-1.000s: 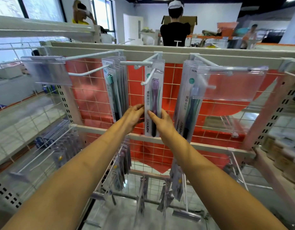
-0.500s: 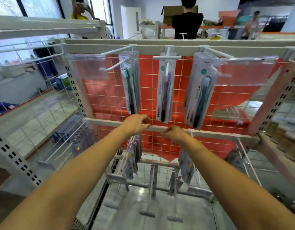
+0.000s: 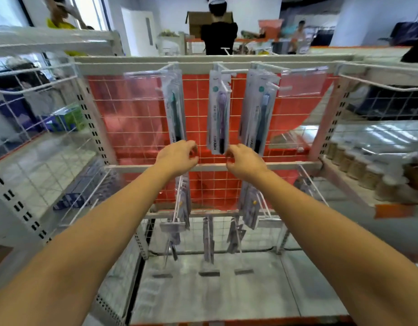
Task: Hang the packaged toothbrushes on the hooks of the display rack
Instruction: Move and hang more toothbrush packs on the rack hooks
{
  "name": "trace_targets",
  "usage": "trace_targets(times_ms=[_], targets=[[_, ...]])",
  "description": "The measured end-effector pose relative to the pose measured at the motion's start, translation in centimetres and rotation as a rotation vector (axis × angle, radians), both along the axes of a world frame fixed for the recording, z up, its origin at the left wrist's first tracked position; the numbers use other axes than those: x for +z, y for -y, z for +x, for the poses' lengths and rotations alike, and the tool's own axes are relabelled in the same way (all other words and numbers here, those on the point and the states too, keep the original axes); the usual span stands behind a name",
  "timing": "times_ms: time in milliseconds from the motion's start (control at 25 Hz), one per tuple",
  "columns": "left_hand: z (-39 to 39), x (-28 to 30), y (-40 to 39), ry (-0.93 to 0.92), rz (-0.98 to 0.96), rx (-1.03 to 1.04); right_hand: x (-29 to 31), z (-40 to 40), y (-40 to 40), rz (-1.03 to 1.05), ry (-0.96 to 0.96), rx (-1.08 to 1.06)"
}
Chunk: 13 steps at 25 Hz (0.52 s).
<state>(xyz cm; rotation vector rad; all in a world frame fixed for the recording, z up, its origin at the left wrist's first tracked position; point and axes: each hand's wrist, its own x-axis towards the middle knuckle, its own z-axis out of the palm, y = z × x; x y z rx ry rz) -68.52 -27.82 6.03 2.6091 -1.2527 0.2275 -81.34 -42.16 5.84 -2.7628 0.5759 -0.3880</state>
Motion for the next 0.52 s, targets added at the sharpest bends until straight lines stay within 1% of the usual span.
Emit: trace_targets(times_ms=[160, 320, 520], targets=[[-3.0, 0.2, -1.5, -0.001, -0.166, -0.018, 0.3, -2.5, -1.6, -0.006, 0.077, -0.009], [-4.9, -0.3, -3.5, -0.011, -0.161, 0.026, 0.0, -3.9, -2.3, 0.053, 0.074, 0.006], [-6.9, -2.0, -6.1, -0.031, -0.185, 0.13, -2.3, -5.5, -3.5, 0.078, 0.103, 0.068]])
